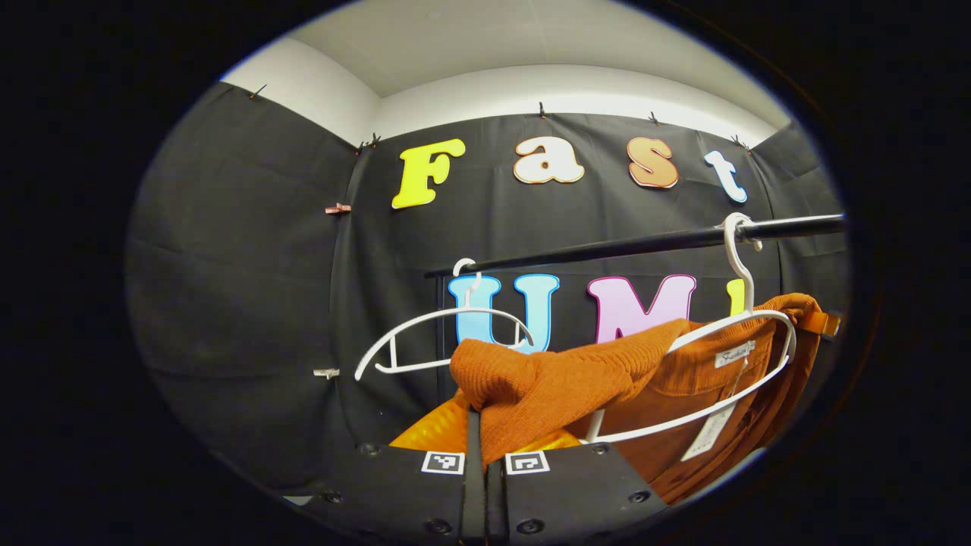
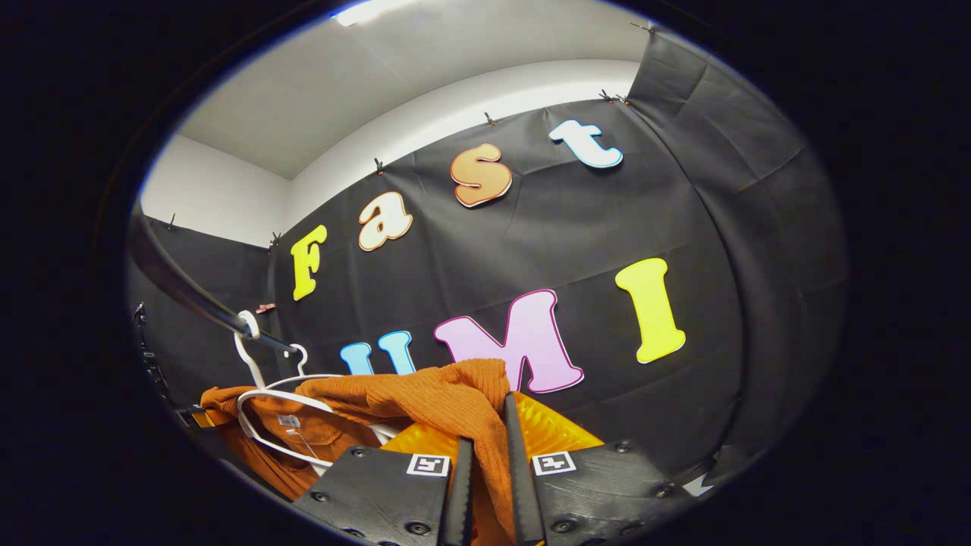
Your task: Grasp the clothes on the hanger with both hands and then place them into the laundry hamper below.
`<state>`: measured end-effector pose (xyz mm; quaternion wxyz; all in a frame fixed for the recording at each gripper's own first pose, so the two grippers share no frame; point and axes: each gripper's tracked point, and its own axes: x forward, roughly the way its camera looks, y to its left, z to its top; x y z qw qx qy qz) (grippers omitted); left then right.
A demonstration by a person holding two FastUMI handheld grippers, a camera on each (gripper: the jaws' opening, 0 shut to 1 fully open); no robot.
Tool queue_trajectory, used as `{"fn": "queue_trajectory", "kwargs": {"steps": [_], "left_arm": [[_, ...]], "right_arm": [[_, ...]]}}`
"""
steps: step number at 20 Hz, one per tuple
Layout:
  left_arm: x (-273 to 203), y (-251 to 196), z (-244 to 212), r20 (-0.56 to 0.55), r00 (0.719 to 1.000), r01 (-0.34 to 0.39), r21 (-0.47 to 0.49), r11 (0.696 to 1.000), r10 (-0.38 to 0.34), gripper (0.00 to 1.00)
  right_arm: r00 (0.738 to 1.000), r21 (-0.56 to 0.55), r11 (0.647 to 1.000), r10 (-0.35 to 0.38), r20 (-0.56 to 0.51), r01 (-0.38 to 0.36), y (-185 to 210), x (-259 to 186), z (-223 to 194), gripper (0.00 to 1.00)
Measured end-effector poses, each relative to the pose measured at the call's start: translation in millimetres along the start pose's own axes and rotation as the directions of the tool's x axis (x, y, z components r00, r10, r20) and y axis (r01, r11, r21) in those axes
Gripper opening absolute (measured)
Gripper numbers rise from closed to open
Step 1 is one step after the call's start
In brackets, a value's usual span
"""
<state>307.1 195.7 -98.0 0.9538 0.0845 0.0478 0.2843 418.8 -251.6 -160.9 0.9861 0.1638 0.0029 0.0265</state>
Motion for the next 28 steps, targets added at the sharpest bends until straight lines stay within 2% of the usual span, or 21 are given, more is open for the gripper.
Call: {"fn": "queue_trajectory", "kwargs": {"steps": [1,3,4,5,6,8,10,11,12,13,14,16,17,22,28], "left_arm": [[8,3,-2,-0.008,1.000,0.002,0.005,1.000,-0.002,0.05],[20,8,-12,-0.029,1.000,0.008,-0.006,1.000,-0.008,0.06],[25,7,-17,-0.041,0.999,0.017,-0.019,1.000,-0.017,0.06],[32,4,-23,-0.058,0.998,0.025,-0.024,0.999,-0.026,0.05],[35,1,-32,-0.075,0.997,0.028,-0.023,0.999,-0.029,0.06],[41,2,-48,-0.106,0.994,0.020,-0.030,0.999,-0.023,0.05],[46,4,-68,-0.156,0.987,0.018,-0.065,0.998,-0.028,0.05],[48,8,-77,-0.182,0.983,0.011,-0.089,0.996,-0.027,0.06],[47,10,-86,-0.203,0.979,0.007,-0.119,0.993,-0.031,0.06],[47,8,-94,-0.219,0.974,0.016,-0.152,0.988,-0.050,0.06],[44,1,-105,-0.235,0.970,0.026,-0.172,0.985,-0.067,0.05],[38,-8,-128,-0.279,0.957,0.030,-0.165,0.986,-0.076,0.06],[33,-13,-139,-0.301,0.950,0.036,-0.164,0.986,-0.085,0.06],[-7,-37,-174,-0.387,0.911,0.073,-0.192,0.979,-0.143,0.06],[-43,-69,-173,-0.403,0.884,0.172,-0.188,0.967,-0.236,0.06]], "right_arm": [[1.000,-0.010,1.000,0.003,-0.009,-0.003,-2,5,-1,0.25],[0.999,-0.033,0.999,0.006,-0.037,-0.007,-7,15,-9,0.25],[0.998,-0.047,0.999,0.009,-0.056,-0.012,-9,20,-13,0.20],[0.998,-0.064,0.998,0.010,-0.067,-0.014,-13,23,-16,0.20],[0.997,-0.071,0.997,0.012,-0.074,-0.017,-16,28,-19,0.25],[0.996,-0.076,0.997,-0.007,-0.094,0.000,-25,31,-29,0.25],[0.994,-0.024,1.000,-0.004,-0.112,0.001,-29,32,-40,0.25],[0.994,0.020,1.000,0.002,-0.112,0.001,-29,33,-44,0.29],[0.993,0.042,0.999,0.004,-0.117,0.001,-28,34,-50,0.21],[0.991,0.024,1.000,-0.015,-0.133,0.018,-33,34,-60,0.25],[0.985,-0.021,0.999,-0.043,-0.165,0.040,-41,35,-74,0.25],[0.968,-0.078,0.994,-0.095,-0.231,0.079,-54,30,-103,0.25],[0.963,-0.073,0.993,-0.108,-0.246,0.093,-57,25,-114,0.25],[0.943,-0.032,0.992,-0.125,-0.308,0.121,-50,-14,-145,0.25],[0.934,-0.029,0.999,-0.040,-0.356,0.031,5,-52,-153,0.22]]}}
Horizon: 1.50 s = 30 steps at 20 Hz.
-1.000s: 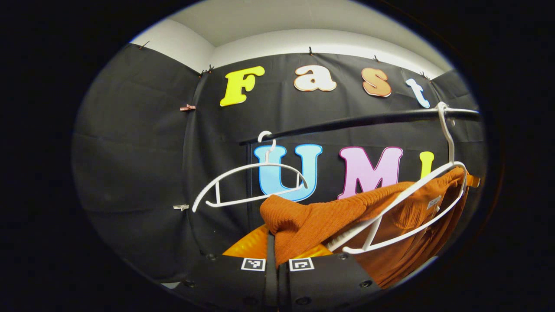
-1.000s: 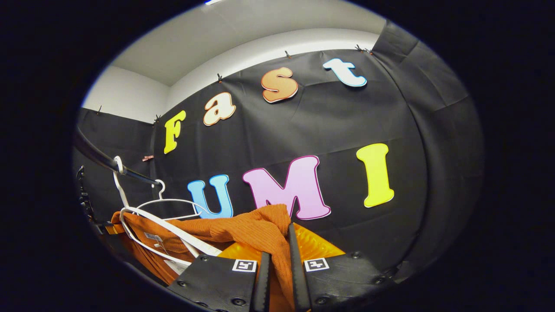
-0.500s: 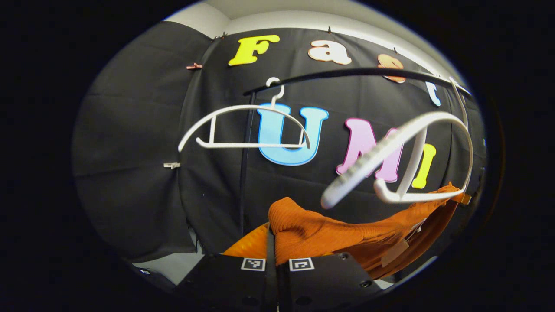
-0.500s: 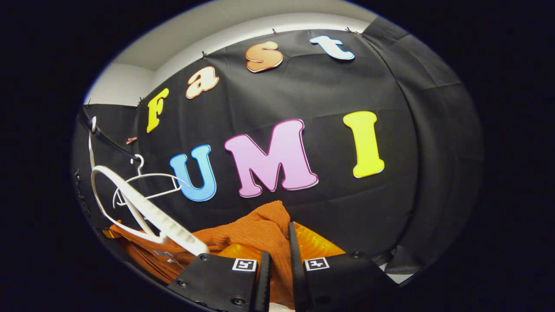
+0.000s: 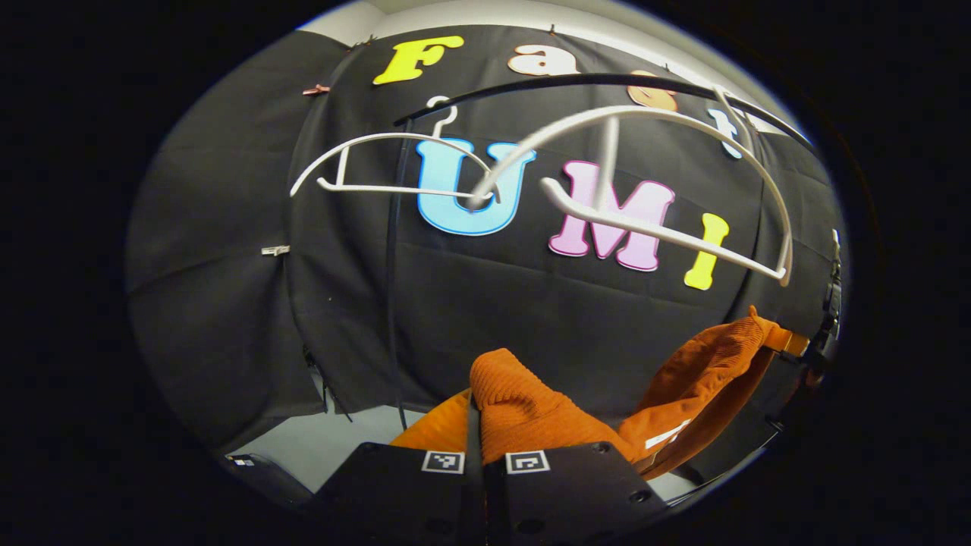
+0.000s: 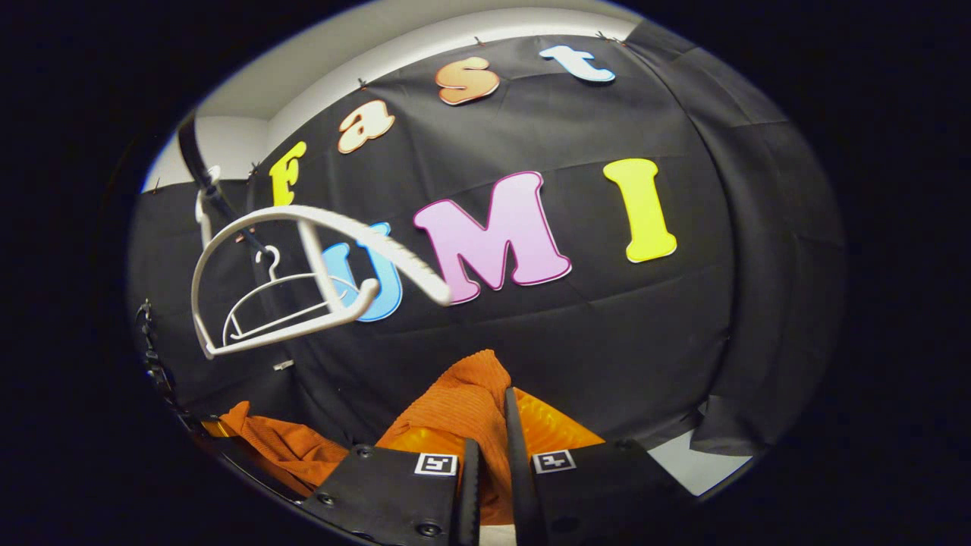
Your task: Grasp the clothes on the hanger with both hands and then place them into the laundry hamper below.
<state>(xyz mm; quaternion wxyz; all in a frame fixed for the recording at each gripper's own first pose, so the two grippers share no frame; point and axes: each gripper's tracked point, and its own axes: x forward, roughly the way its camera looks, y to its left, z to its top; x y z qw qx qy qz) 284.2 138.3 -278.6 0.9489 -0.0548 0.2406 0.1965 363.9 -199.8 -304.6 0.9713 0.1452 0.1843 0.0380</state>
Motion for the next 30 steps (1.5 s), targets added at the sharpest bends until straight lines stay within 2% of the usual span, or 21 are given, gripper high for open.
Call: {"fn": "queue_trajectory", "kwargs": {"steps": [4,8,11,14,18,22,26,28,29,30], "left_arm": [[-11,-41,-4,-0.003,0.994,0.107,-0.006,0.994,-0.107,0.06],[-12,-74,-7,-0.019,0.983,0.186,0.036,0.982,-0.185,0.06],[-7,-87,-17,-0.041,0.977,0.212,0.084,0.974,-0.209,0.06],[6,-90,-31,-0.076,0.976,0.210,0.097,0.973,-0.203,0.05],[30,-89,-62,-0.161,0.968,0.213,0.110,0.971,-0.194,0.06],[41,-91,-96,-0.251,0.951,0.215,0.104,0.971,-0.183,0.06],[44,-91,-132,-0.354,0.922,0.208,0.111,0.972,-0.157,0.06],[47,-86,-155,-0.403,0.903,0.205,0.105,0.973,-0.147,0.07],[49,-86,-164,-0.427,0.893,0.202,0.098,0.975,-0.142,0.07],[47,-86,-171,-0.450,0.882,0.203,0.090,0.975,-0.141,0.07]], "right_arm": [[0.990,0.020,0.991,0.129,-0.048,-0.129,61,-11,-18,0.21],[0.965,0.003,0.972,0.234,-0.121,-0.235,107,-23,-41,0.21],[0.933,-0.016,0.952,0.295,-0.204,-0.305,127,-27,-62,0.21],[0.905,-0.054,0.936,0.321,-0.279,-0.349,134,-30,-88,0.21],[0.861,-0.048,0.929,0.320,-0.395,-0.367,136,-26,-130,0.21],[0.826,-0.082,0.925,0.289,-0.484,-0.371,128,-30,-162,0.21],[0.774,-0.091,0.923,0.258,-0.578,-0.375,121,-29,-202,0.21],[0.746,-0.105,0.917,0.241,-0.621,-0.384,113,-39,-218,0.28],[0.733,-0.115,0.915,0.230,-0.640,-0.387,109,-41,-227,0.28],[0.721,-0.121,0.914,0.219,-0.658,-0.388,106,-42,-234,0.19]]}}
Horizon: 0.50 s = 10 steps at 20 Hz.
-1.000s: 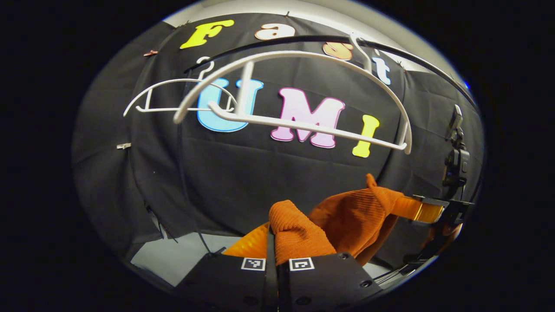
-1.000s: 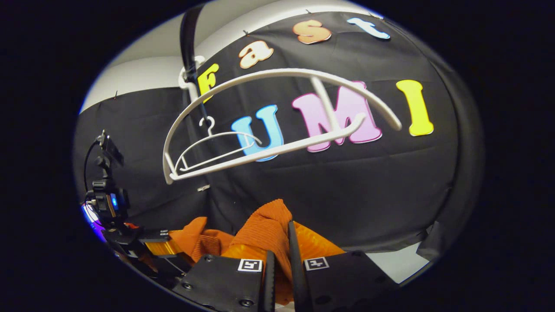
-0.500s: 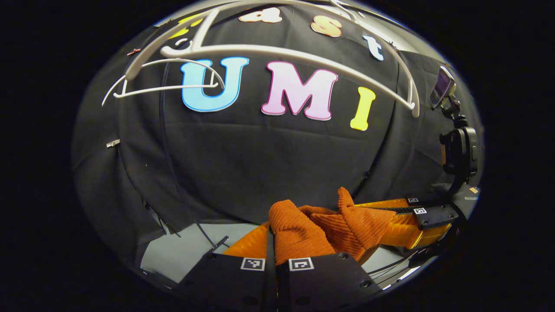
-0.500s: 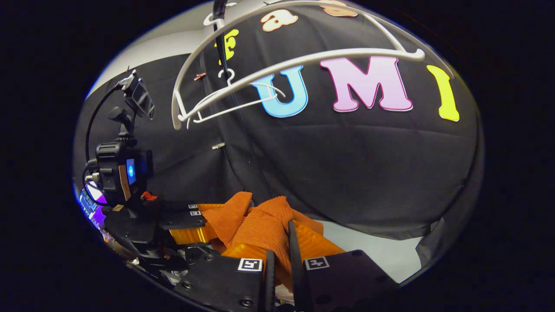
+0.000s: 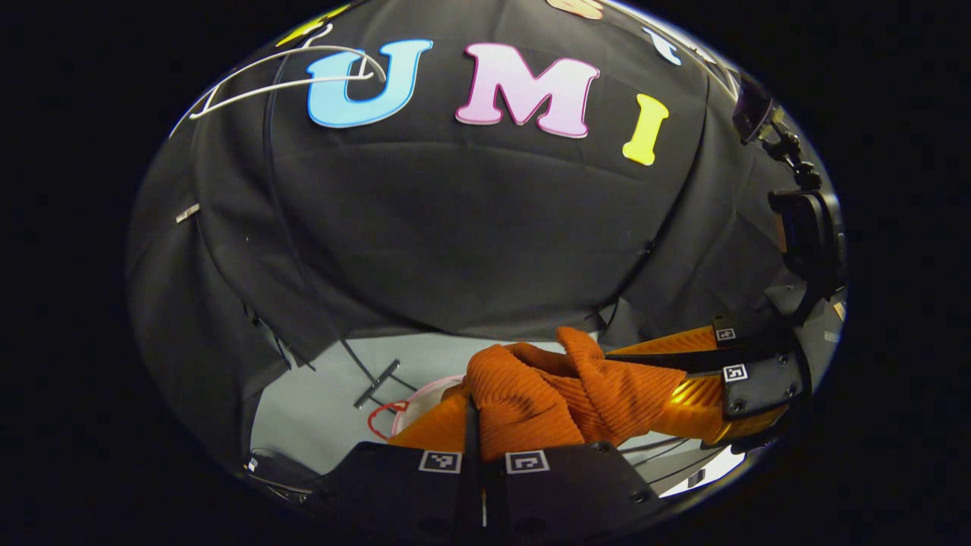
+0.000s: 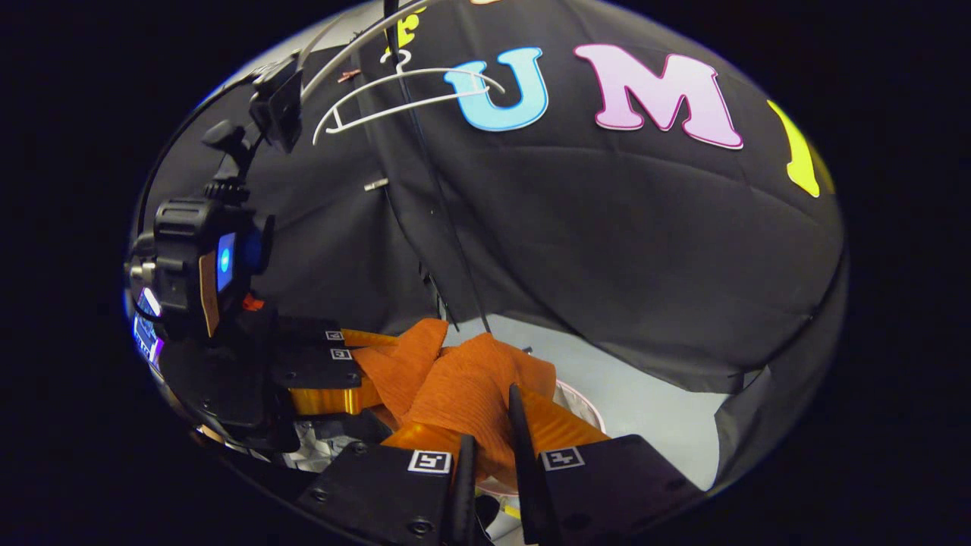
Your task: Grasp the clothes on the hanger with both hands and then place them into the laundry hamper below.
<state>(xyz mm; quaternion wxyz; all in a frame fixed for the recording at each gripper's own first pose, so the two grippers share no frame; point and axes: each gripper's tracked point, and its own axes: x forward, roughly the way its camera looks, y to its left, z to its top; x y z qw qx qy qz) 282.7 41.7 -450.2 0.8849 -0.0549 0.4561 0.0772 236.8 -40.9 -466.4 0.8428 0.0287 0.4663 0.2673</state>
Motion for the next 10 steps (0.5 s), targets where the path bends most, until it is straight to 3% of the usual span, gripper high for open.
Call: {"fn": "queue_trajectory", "kwargs": {"steps": [2,3,4,7,10], "left_arm": [[8,0,-20,-0.089,0.996,0.006,0.004,1.000,-0.006,0.08],[13,8,-25,-0.127,0.991,-0.026,0.026,0.999,0.029,0.07],[10,20,-31,-0.143,0.987,-0.069,0.056,0.996,0.077,0.29],[12,29,-34,-0.154,0.985,-0.074,0.045,0.996,0.080,0.92],[3,34,-34,-0.140,0.987,-0.073,0.035,0.997,0.078,0.96]], "right_arm": [[0.998,-0.017,1.000,-0.020,-0.053,0.019,-6,6,-13,0.19],[0.996,-0.037,0.999,-0.038,-0.079,0.035,-11,7,-20,0.34],[0.992,-0.069,0.996,-0.070,-0.100,0.064,-19,8,-26,0.50],[0.991,-0.049,0.996,-0.082,-0.102,0.077,-28,4,-31,0.99],[0.990,-0.004,0.995,-0.102,-0.093,0.102,-35,-6,-28,0.99]]}}
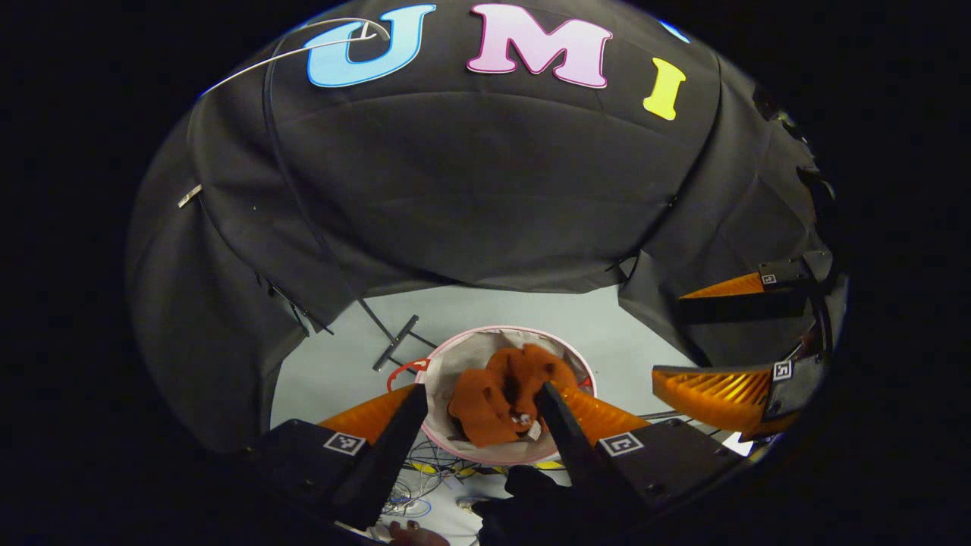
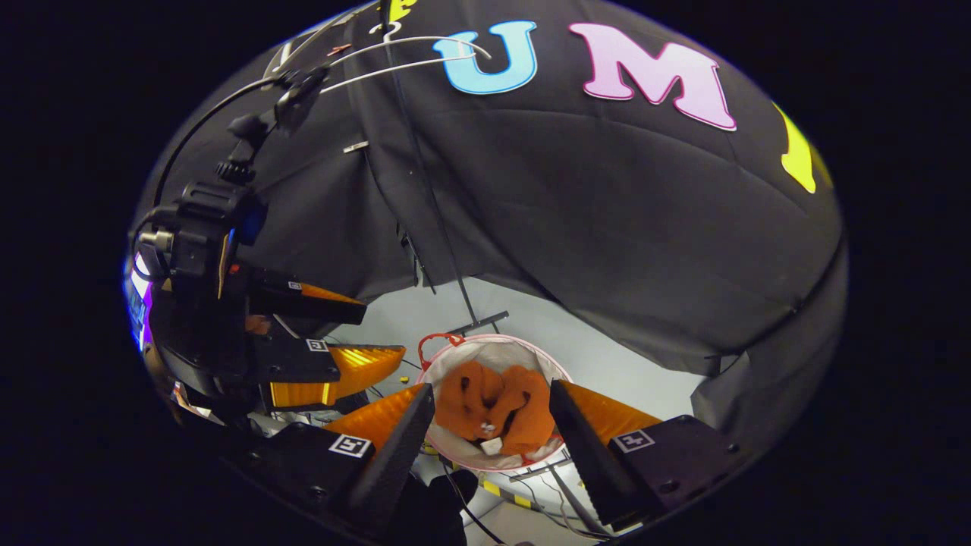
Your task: Grasp the clothes on the hanger with both hands and then place them into the laundry hamper below.
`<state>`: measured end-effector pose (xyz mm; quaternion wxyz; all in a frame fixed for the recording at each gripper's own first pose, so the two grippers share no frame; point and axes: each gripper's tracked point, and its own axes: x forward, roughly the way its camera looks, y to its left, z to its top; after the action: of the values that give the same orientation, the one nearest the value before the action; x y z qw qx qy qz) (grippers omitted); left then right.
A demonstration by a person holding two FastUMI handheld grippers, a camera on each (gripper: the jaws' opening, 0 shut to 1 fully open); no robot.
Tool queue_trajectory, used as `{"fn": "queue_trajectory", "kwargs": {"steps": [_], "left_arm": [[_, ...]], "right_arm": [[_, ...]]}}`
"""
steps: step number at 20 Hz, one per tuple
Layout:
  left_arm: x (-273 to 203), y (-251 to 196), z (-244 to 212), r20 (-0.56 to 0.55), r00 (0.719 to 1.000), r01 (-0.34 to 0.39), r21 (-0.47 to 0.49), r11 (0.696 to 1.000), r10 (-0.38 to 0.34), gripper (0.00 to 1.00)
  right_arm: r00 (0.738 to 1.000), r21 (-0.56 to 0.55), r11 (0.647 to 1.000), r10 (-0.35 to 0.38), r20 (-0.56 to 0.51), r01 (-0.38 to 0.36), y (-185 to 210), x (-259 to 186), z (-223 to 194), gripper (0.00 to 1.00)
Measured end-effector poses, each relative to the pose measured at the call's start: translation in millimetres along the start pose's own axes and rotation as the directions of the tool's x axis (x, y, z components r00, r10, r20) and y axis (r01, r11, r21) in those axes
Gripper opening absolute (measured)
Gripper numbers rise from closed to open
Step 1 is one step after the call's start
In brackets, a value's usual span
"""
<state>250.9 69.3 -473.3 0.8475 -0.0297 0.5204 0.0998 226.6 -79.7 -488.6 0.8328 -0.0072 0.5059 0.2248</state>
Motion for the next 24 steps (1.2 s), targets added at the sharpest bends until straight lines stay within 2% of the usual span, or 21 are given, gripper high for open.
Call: {"fn": "queue_trajectory", "kwargs": {"steps": [5,9,10,11,17,19,20,21,24], "left_arm": [[-12,1,-3,0.028,1.000,0.011,0.001,1.000,-0.011,0.96],[-24,2,-5,0.055,0.998,0.024,0.009,1.000,-0.024,0.96],[-29,2,-6,0.064,0.998,0.026,0.008,1.000,-0.027,0.93],[-33,3,-6,0.070,0.997,0.030,0.007,1.000,-0.031,0.96],[-59,4,-19,0.094,0.994,0.050,0.035,0.998,-0.053,0.96],[-78,3,-32,0.105,0.992,0.062,0.043,0.997,-0.067,0.96],[-86,3,-38,0.113,0.991,0.071,0.050,0.996,-0.076,0.93],[-94,3,-40,0.125,0.989,0.077,0.059,0.995,-0.084,0.96],[-120,5,-49,0.177,0.979,0.086,0.095,0.992,-0.102,0.96]], "right_arm": [[1.000,0.025,1.000,-0.006,0.023,0.005,5,-7,3,0.99],[0.999,0.002,1.000,-0.001,0.042,0.000,22,-14,3,0.99],[0.999,0.000,1.000,0.002,0.048,-0.002,27,-17,3,0.99],[0.999,0.000,1.000,0.003,0.053,-0.003,32,-20,1,0.99],[0.995,0.006,1.000,-0.024,0.102,0.023,59,-43,-7,0.99],[0.992,0.013,0.999,-0.035,0.117,0.034,70,-54,-11,0.99],[0.991,0.014,0.999,-0.044,0.126,0.042,75,-60,-14,0.99],[0.990,0.017,0.999,-0.052,0.134,0.050,81,-67,-18,0.99],[0.980,0.036,0.997,-0.070,0.186,0.064,102,-88,-17,0.99]]}}
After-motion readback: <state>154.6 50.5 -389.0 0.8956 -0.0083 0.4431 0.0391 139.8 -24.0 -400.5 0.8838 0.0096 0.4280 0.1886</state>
